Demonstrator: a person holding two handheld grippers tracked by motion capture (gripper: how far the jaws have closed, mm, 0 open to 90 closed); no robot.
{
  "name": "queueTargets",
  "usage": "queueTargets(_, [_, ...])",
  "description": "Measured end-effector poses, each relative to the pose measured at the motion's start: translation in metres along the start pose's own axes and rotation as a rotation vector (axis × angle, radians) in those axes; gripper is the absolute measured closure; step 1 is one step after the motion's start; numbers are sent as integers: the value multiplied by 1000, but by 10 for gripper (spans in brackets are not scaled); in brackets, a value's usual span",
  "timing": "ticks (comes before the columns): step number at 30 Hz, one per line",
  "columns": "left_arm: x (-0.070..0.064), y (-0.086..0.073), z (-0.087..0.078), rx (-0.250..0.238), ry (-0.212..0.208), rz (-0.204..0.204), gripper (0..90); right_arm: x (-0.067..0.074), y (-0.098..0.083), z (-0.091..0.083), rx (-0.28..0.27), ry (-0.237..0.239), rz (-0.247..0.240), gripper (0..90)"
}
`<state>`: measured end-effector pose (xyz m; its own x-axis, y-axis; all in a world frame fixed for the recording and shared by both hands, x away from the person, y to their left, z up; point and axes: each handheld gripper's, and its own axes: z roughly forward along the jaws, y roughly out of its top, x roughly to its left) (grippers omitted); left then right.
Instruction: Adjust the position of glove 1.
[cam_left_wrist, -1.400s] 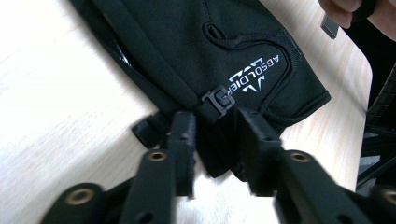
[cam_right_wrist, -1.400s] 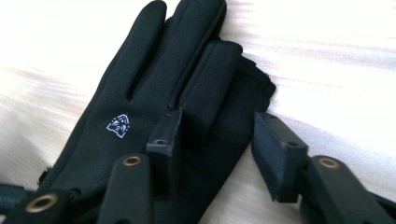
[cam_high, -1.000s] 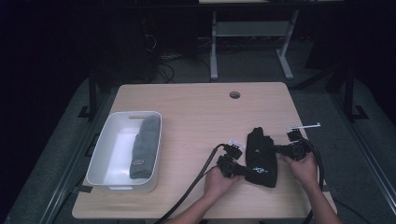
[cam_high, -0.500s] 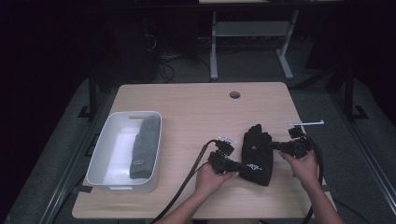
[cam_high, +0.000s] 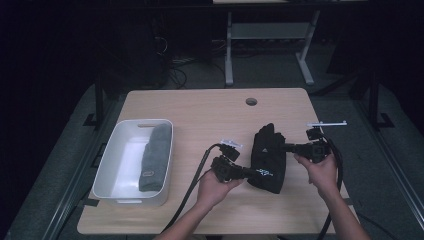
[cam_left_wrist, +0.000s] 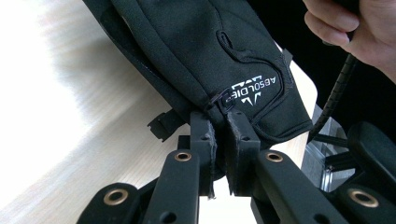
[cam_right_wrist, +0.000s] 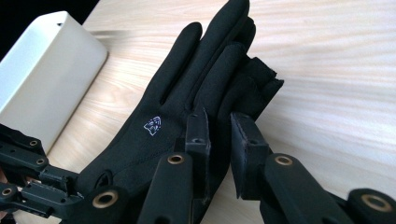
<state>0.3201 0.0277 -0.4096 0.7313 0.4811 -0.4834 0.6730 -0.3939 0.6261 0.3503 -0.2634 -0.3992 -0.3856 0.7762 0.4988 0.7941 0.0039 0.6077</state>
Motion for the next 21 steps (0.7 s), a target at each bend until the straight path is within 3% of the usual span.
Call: queueTargets(21, [2, 2, -53, -60, 31, 7, 829, 46, 33, 2, -22, 66, -40, 781])
